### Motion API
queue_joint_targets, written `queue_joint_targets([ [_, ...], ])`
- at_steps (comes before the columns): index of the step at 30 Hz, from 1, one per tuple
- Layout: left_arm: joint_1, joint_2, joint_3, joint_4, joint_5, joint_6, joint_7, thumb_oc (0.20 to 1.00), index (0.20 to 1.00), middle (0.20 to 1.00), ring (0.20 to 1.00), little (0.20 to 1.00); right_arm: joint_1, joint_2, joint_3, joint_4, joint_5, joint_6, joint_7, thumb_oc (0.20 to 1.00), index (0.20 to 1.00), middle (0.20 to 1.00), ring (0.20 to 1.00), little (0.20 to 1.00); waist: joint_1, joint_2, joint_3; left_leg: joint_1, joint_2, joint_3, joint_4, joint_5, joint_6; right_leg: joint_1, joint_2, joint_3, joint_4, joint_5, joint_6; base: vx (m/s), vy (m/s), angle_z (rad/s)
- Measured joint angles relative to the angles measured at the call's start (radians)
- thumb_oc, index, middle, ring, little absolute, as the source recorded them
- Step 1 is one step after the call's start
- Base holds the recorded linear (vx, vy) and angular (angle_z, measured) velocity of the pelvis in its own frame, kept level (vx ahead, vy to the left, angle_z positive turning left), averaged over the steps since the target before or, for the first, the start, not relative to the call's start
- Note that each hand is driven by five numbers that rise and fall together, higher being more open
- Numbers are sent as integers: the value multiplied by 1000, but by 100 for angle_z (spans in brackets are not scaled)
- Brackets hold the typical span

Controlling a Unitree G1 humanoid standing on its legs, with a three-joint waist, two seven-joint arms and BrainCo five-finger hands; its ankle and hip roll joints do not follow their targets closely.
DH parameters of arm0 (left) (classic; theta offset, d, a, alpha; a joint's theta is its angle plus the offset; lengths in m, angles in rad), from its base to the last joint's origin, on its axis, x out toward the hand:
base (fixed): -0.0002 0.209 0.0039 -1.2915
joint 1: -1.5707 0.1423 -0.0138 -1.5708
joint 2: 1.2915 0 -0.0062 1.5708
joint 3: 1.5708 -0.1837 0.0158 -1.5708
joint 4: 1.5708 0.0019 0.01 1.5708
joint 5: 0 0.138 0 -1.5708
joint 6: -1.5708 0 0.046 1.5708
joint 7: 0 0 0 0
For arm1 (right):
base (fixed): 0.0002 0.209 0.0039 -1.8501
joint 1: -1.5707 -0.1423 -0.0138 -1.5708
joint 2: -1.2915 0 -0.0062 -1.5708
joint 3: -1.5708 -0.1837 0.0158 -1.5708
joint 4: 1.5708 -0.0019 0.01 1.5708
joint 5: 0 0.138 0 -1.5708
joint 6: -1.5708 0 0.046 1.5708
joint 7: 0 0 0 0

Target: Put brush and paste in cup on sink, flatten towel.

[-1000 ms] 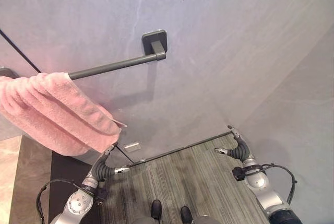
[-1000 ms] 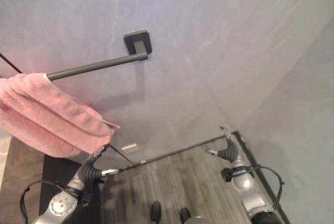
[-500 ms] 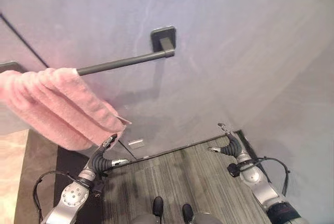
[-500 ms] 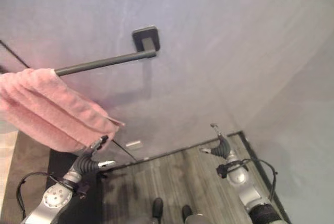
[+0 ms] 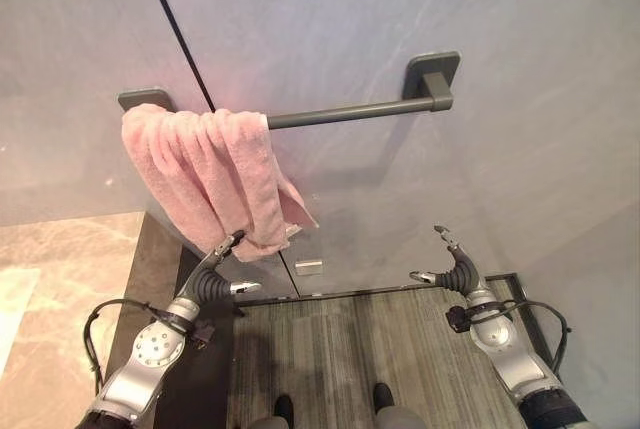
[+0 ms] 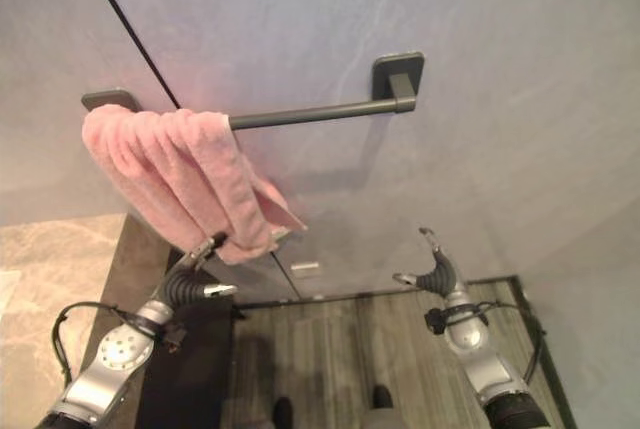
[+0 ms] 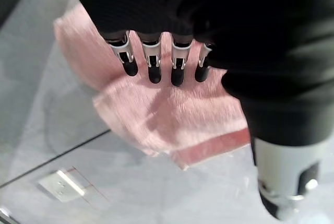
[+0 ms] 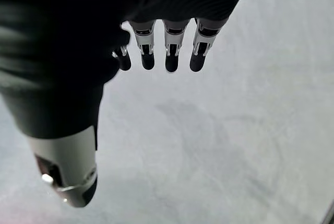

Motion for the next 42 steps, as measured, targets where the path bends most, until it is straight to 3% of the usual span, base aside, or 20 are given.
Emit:
queue_joint_targets([
  [4,84,68,22,-116,-24,1,-8,1000,1000,1000,1000,1000,-15,4,6,-16,0,1,1,1000,1000,1000,1000,1000,19,-3,3,-5,1,46,0,-35,4,-9,-5,20,-30,33,18,-4,36,-20],
  [7,226,227,86,-229,-91,5,-66,1000,1000,1000,1000,1000,-32,5,21,-71,0,-1,9,1000,1000,1000,1000,1000,53,-19,12,-2,-6,105,0,-50,10,-41,-20,64,-36,48,33,28,9,-52],
  [8,237,244,94,-231,-107,5,-74,1000,1000,1000,1000,1000,-30,5,20,-72,0,-1,10,1000,1000,1000,1000,1000,53,-19,12,1,-8,104,-1,-52,15,-37,-22,63,-37,49,33,50,-1,-15],
  [10,421,484,207,-440,-180,8,-157,1000,1000,1000,1000,1000,-42,-2,44,-83,12,-2,28,1000,1000,1000,1000,1000,63,-29,10,8,-4,106,-2,-56,12,-35,-18,62,-38,53,34,18,-3,-1],
  [13,440,548,249,-508,-272,11,-220,1000,1000,1000,1000,1000,-69,-9,72,-111,41,-1,48,1000,1000,1000,1000,1000,85,-12,5,5,-5,104,-1,-49,9,-34,-20,59,-37,58,28,33,-9,1],
  [17,450,546,316,-548,-417,11,-268,1000,1000,1000,1000,1000,-116,-24,92,-181,101,-5,68,1000,1000,1000,1000,1000,96,-9,4,1,0,100,0,-45,6,-35,-15,54,-32,60,26,12,-11,3],
  [24,390,493,462,-493,-542,-2,-214,1000,1000,1000,1000,1000,-183,-71,95,-269,203,-20,70,1000,1000,1000,1000,1000,131,-6,2,-28,1,47,0,-34,1,-33,-16,-2,-31,56,26,-8,-20,21],
  [30,347,411,484,-329,-528,-11,-88,1000,1000,1000,1000,1000,-289,-77,99,-262,236,-4,62,1000,1000,1000,1000,1000,172,2,-7,-54,0,10,0,-24,-7,-37,-18,-40,-34,52,23,6,0,19],
  [42,282,351,489,-197,-489,-7,-48,1000,1000,1000,1000,1000,-381,-56,140,-245,237,12,45,1000,1000,1000,1000,1000,183,-1,-22,-95,3,22,0,-20,-7,-88,-14,-27,-31,60,20,-4,13,-4],
])
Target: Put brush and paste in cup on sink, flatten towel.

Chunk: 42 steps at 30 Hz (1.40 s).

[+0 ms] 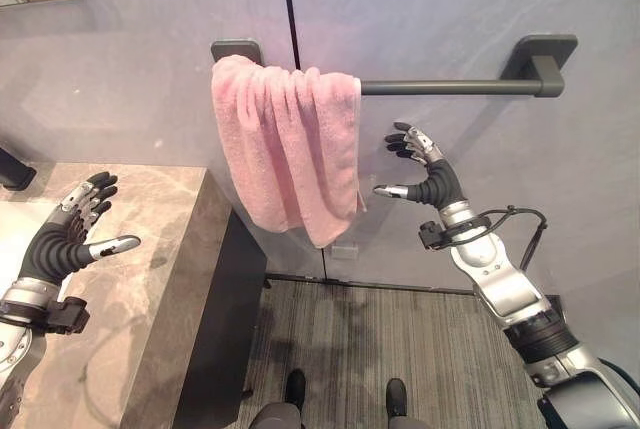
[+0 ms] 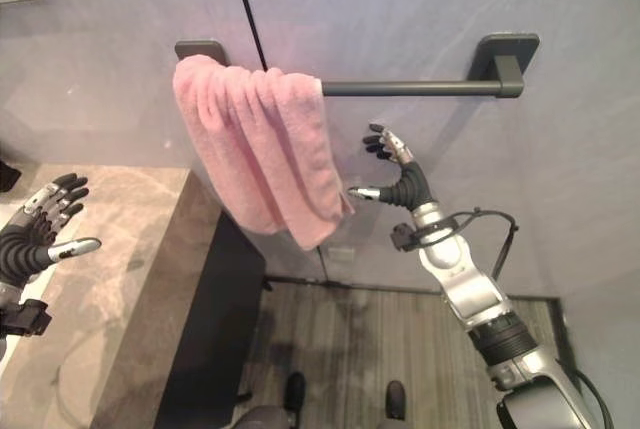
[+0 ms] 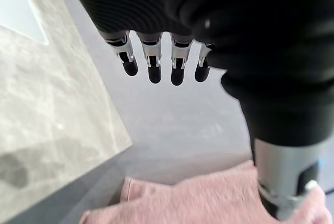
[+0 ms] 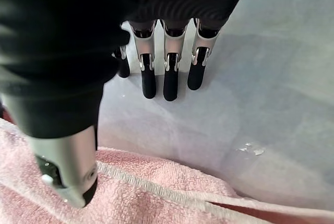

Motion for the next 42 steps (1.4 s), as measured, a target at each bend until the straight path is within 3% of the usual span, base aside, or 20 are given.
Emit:
queue_joint_targets([
  [4,-70,-3,-39,75,1,4,3,1000,1000,1000,1000,1000,-41,24,50,23,41,16,4,1000,1000,1000,1000,1000,-2,-6,-4,-3,1,-1,0,0,0,-2,2,-1,0,0,0,-9,8,1],
  [8,-150,45,-111,77,34,8,2,1000,1000,1000,1000,1000,-79,27,76,37,47,18,14,1000,1000,1000,1000,1000,0,-15,-9,-42,0,-4,0,11,-1,-37,0,-4,0,7,-2,-35,15,3],
  [13,-282,81,-219,80,31,7,1,1000,1000,1000,1000,1000,-129,41,118,58,75,18,22,1000,1000,1000,1000,1000,-27,-22,-7,-80,-1,-1,0,19,-1,-80,0,1,0,18,-3,-27,26,-2],
  [23,-449,121,-331,82,27,7,3,1000,1000,1000,1000,1000,-161,53,153,49,117,18,23,1000,1000,1000,1000,1000,-52,-48,29,-127,7,26,0,23,-3,-143,9,30,0,32,-6,23,26,-8],
  [24,-456,120,-338,81,27,6,3,1000,1000,1000,1000,1000,-161,55,155,48,117,18,23,950,950,950,950,950,-57,-49,30,-127,6,27,0,23,-3,-144,9,30,0,32,-6,43,16,-1],
  [25,-473,120,-350,89,27,6,3,1000,1000,1000,1000,1000,-162,62,155,48,118,18,24,793,793,793,793,793,-63,-51,32,-127,7,27,0,23,-3,-144,10,30,0,32,-6,0,0,0],
  [27,-512,120,-375,111,27,5,5,1000,1000,1000,1000,1000,-166,62,156,46,137,18,26,809,809,809,809,809,-71,-53,46,-126,9,28,0,23,-3,-144,12,31,0,32,-6,18,7,-1],
  [28,-530,119,-389,125,27,5,6,1000,1000,1000,1000,1000,-169,61,159,47,143,18,26,740,740,740,740,740,-72,-53,49,-127,10,28,0,23,-3,-145,12,31,0,32,-6,0,0,0],
  [29,-553,119,-412,149,26,5,8,1000,1000,1000,1000,1000,-173,61,168,47,156,18,26,564,564,564,564,564,-73,-53,50,-128,10,29,0,23,-3,-146,12,31,0,33,-7,0,0,0],
  [30,-563,117,-418,157,26,6,12,1000,1000,1000,1000,1000,-175,62,176,47,156,18,26,485,485,485,485,485,-75,-53,51,-128,10,29,0,23,-3,-147,13,32,0,33,-7,0,0,0],
  [31,-567,117,-420,157,26,6,15,912,912,912,912,912,-175,61,180,47,157,18,26,485,485,485,485,485,-75,-53,51,-129,10,29,0,23,-3,-147,13,32,0,33,-7,0,0,0],
  [32,-583,117,-430,161,26,6,26,200,200,200,200,200,-179,60,186,48,158,18,26,200,200,200,200,200,-73,-53,51,-132,10,28,0,23,-3,-150,13,31,0,33,-7,41,2,2],
  [35,-641,119,-483,168,24,7,27,200,200,200,200,200,-203,61,196,51,176,18,27,200,200,200,200,200,-71,-57,54,-139,10,27,0,23,-3,-155,13,31,0,33,-7,26,2,1],
  [42,-651,119,-487,167,17,6,24,200,200,200,200,200,-236,66,197,48,199,18,42,200,200,200,200,200,-83,-63,59,-129,11,32,0,23,-3,-150,13,33,0,33,-7,13,-2,-1],
])
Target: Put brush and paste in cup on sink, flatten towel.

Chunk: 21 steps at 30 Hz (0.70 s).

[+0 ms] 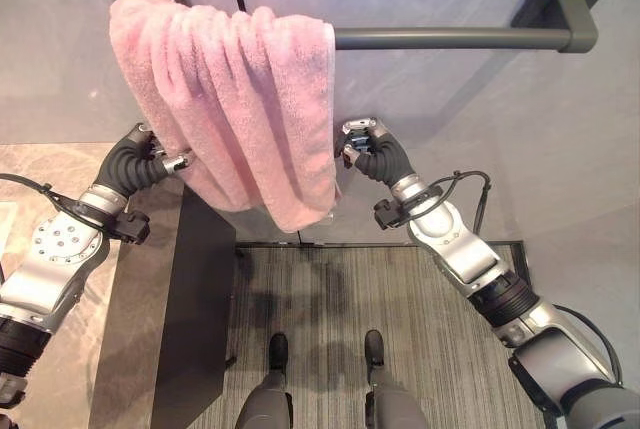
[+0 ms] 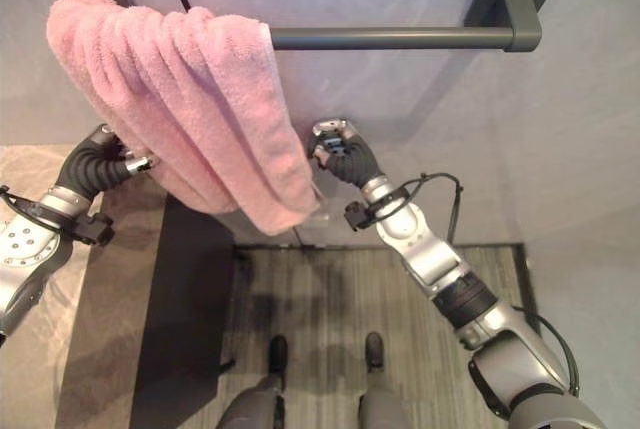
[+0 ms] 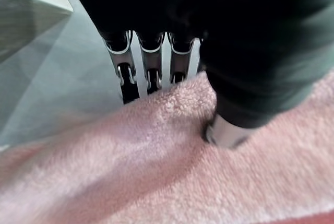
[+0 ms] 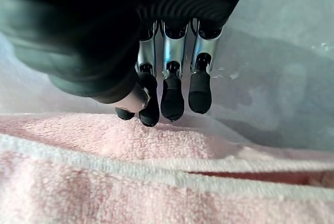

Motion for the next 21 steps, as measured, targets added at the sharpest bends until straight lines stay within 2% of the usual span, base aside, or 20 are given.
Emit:
queue_joint_targets([
  [5,20,0,12,-6,0,0,-9,200,200,200,200,200,-1,1,-6,-8,47,-1,3,200,200,200,200,200,3,1,3,38,2,2,0,0,0,37,1,-1,-1,-1,1,0,0,0],
  [7,58,0,50,-27,0,0,-23,200,200,200,200,200,2,0,-7,-25,68,-2,8,200,200,200,200,200,2,1,3,43,2,3,0,-1,-1,42,1,0,-1,-1,1,0,0,0],
  [8,66,0,55,-29,0,1,-26,200,200,200,200,200,4,0,-7,-28,77,-2,12,501,501,501,501,501,2,2,3,46,2,3,0,-1,-1,46,1,0,-1,-1,1,0,0,0],
  [9,90,0,78,-42,0,1,-30,200,200,200,200,200,6,-2,-7,-41,84,-2,25,1000,1000,1000,1000,1000,2,2,3,51,3,3,0,-1,-1,50,1,0,-1,-1,1,0,0,0],
  [16,105,0,85,-52,1,2,-38,200,200,200,200,200,53,-12,-6,-78,114,-3,56,1000,1000,1000,1000,1000,8,2,3,65,1,10,0,0,-1,61,0,3,-5,3,-2,-33,8,-2],
  [21,106,0,85,-52,1,3,-46,200,200,200,200,200,57,-72,9,-82,140,-2,108,1000,1000,1000,1000,1000,8,2,3,68,2,16,0,0,0,61,1,7,-1,4,-2,-50,5,-3],
])
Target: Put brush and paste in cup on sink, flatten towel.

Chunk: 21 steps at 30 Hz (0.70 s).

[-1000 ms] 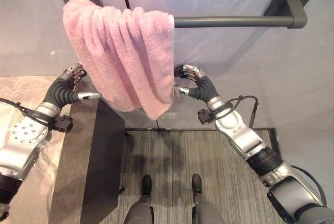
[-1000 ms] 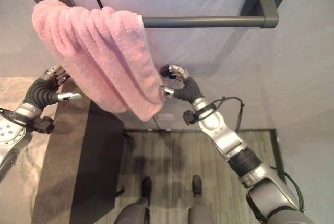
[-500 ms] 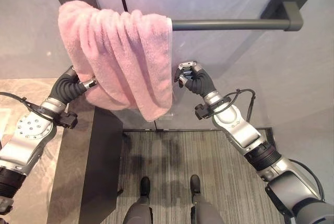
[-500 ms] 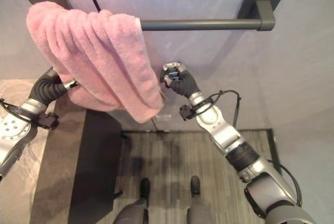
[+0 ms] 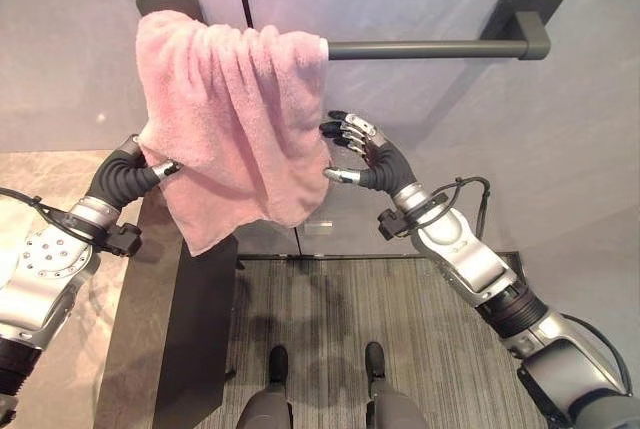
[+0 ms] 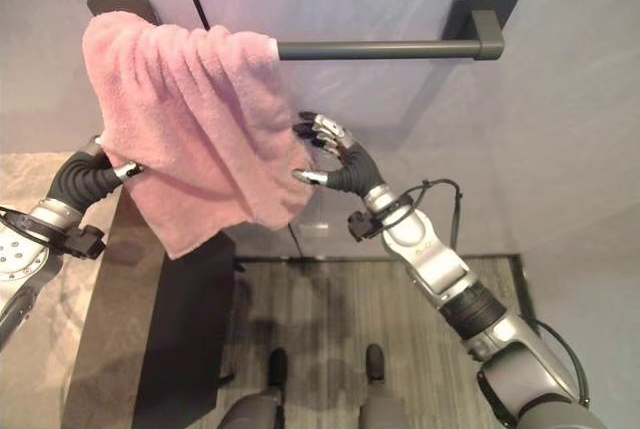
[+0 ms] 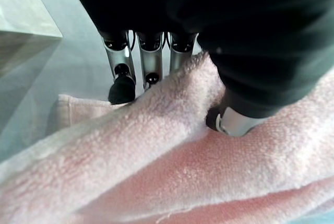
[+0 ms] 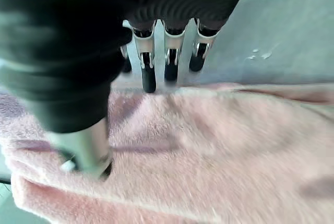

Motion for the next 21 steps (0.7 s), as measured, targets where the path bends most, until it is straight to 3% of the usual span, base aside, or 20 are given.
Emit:
queue_joint_targets([
  [8,-57,1,-15,17,-2,3,-2,200,200,200,200,200,-75,-8,97,98,51,24,13,1000,1000,1000,1000,1000,7,0,-1,-3,0,-3,0,1,0,-1,0,-3,0,2,-1,-63,10,1],
  [17,-65,1,-15,15,-3,4,15,200,200,200,200,200,-166,69,118,225,47,61,-40,1000,1000,1000,1000,1000,16,0,-1,-41,0,-11,0,3,-3,-37,0,-4,0,4,-3,-10,2,0],
  [18,-68,1,-16,15,-3,5,19,200,200,200,200,200,-168,75,121,226,47,61,-42,639,639,639,639,639,15,0,-1,-43,0,-15,0,3,-3,-37,1,-7,0,4,-3,11,-3,6],
  [19,-70,1,-16,15,-3,5,21,200,200,200,200,200,-170,75,130,224,47,61,-43,200,200,200,200,200,16,0,-1,-42,0,-16,0,3,-3,-36,1,-9,0,4,-3,26,-2,5],
  [21,-74,0,-16,15,-3,5,22,200,200,200,200,200,-174,77,139,223,46,61,-43,200,200,200,200,200,17,0,-1,-42,0,-16,0,3,-3,-35,0,-10,0,4,-3,0,0,0],
])
